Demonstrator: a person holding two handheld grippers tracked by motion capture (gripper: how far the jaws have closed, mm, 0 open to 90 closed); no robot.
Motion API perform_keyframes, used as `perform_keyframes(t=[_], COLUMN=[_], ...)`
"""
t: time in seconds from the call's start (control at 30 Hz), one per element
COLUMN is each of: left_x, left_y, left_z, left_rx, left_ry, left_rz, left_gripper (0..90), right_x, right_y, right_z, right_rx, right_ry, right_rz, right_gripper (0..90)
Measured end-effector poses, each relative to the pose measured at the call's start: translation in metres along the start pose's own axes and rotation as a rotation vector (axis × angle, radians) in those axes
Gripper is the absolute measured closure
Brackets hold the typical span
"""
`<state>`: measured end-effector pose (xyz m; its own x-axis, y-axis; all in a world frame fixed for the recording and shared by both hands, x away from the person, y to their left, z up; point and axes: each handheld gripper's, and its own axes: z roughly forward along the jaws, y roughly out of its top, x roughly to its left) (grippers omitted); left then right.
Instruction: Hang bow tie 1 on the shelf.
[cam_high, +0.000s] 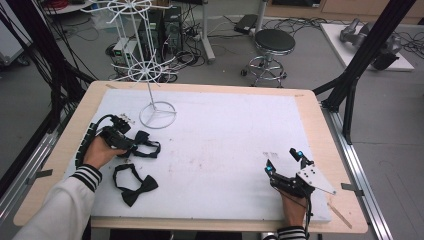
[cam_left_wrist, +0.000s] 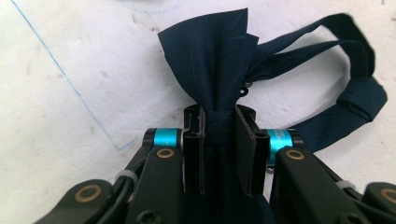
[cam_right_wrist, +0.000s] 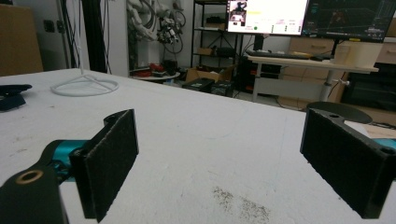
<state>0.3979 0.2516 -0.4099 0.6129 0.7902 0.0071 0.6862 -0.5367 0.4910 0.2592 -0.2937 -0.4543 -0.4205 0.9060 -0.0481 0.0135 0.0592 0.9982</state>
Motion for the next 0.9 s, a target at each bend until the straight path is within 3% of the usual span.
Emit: perform_keyframes(t=[0.47,0.9], left_x=[0.000,0.002], left_y=[-0.004,-0.009], left_z=[-0.015,-0.036], left_rx=[-0.091,-0.261], left_ry=[0.012,0.031], left_rz=[0.027,0.016], left_gripper=[74.3,74.3], right_x=[0.000,0.001], right_y=[0.000,0.000], right_z=[0.000,0.000], right_rx=[0.003,0.003], right_ry=[0.000,-0.001], right_rz=[-0.001,-0.001], right_gripper=[10.8,10.8])
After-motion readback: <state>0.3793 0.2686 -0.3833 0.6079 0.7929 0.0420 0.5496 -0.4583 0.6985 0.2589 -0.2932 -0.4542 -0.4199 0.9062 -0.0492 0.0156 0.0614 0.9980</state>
